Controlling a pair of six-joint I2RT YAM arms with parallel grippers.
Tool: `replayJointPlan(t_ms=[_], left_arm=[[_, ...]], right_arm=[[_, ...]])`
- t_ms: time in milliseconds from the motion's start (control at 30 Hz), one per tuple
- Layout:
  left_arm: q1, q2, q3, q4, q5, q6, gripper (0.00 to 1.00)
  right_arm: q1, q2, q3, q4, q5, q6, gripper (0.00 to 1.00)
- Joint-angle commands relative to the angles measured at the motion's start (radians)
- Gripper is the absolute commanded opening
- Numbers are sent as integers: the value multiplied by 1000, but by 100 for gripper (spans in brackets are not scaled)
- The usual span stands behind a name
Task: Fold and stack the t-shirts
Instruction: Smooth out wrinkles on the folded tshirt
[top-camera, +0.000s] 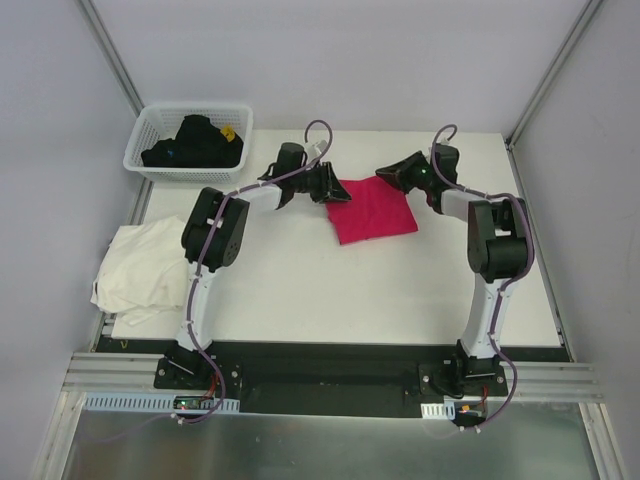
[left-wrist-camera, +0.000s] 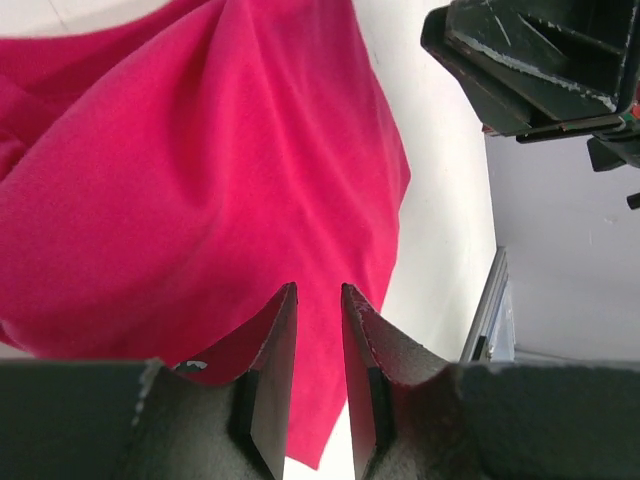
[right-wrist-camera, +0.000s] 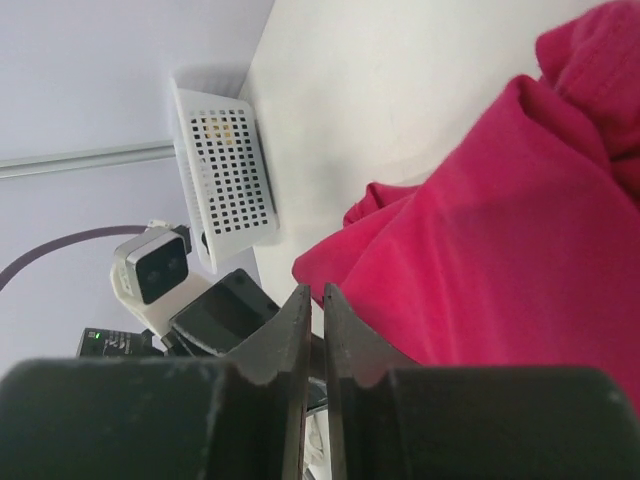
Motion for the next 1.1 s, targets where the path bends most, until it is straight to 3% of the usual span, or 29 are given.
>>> replayJointPlan(t_ms=[0, 400, 733, 1067], left_arm=[[-13, 30, -18, 152, 46, -74, 23], [-19, 123, -73, 287, 47, -132, 22], [-18, 142, -133, 370, 30, -175, 21], [4, -31, -110, 307, 43, -143, 22]], right_arm=[[4, -26, -46, 71, -28, 18, 12], [-13, 158, -41, 217, -72, 177, 11], [-39, 127, -74, 291, -82, 226, 13], [-74, 44, -37, 239, -126, 179, 25]])
